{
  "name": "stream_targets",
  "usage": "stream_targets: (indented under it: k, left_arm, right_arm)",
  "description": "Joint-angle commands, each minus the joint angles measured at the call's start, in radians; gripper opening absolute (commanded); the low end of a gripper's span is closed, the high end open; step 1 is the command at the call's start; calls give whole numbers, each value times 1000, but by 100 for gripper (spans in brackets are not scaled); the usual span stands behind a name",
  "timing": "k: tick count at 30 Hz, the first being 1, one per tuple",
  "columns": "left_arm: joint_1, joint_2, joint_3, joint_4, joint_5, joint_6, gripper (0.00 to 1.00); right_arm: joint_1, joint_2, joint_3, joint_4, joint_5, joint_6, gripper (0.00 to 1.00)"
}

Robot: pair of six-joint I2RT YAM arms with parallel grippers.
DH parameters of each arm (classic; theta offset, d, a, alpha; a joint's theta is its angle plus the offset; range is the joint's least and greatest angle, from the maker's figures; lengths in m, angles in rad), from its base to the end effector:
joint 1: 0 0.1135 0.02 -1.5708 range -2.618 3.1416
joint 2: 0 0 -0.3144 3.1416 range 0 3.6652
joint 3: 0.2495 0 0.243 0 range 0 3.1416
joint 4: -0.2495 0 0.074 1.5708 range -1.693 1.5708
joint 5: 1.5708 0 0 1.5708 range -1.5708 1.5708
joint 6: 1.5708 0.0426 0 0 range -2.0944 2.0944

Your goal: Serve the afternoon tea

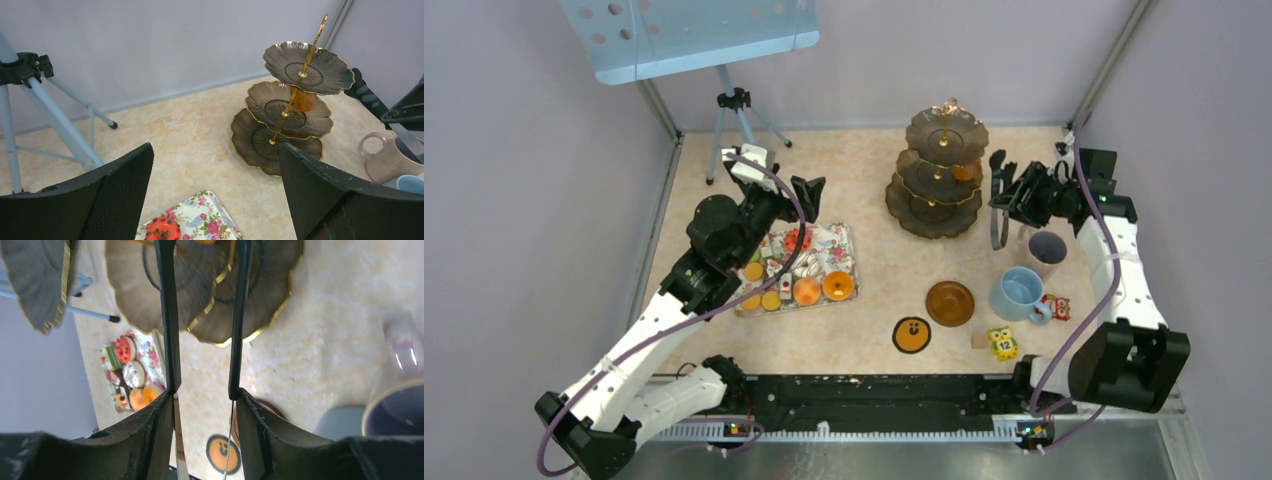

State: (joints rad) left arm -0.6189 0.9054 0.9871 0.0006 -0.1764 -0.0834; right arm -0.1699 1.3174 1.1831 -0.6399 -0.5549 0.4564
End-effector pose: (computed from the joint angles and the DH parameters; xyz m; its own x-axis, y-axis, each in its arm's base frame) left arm 0.1438 -0.0933 0.4494 0.0310 -0.1228 -0.9919 0.4328 0.8962 -0.0974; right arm 0.2614 -0.0221 0.3687 -0.7188 0.5034 -0.4795 0.0994 0.7570 0.6458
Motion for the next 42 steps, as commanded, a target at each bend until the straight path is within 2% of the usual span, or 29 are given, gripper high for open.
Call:
stream_targets:
  k: [1, 6, 12, 18, 21, 33, 38, 42]
  left_arm:
    - [0, -6, -10, 56, -4, -3, 99]
    - [0, 15, -10, 57, 1, -8, 99]
    - [1, 30, -11, 55, -16, -6, 99]
    - [1, 9, -21, 56, -71, -5, 99]
    - [0, -25, -37, 72, -110, -1, 99]
    - [1, -41, -48, 79, -118, -6, 99]
    - [0, -43, -47, 78, -118, -4, 99]
    - [0, -40, -47, 78, -114, -4, 99]
  right_arm:
    - [-8, -147, -74, -79, 66, -60, 44]
    - [76, -337, -111, -104, 133, -138, 44]
    - [426, -417, -99, -109, 232, -196, 43]
    - [801, -296, -140, -21, 436, -168, 43]
    - [890, -171, -176, 39, 546, -151, 42]
    - [949, 196, -294, 614, 749, -162, 43]
    - [949, 349, -279, 725, 769, -165, 44]
    - [951, 403, -328, 836, 772, -160, 47]
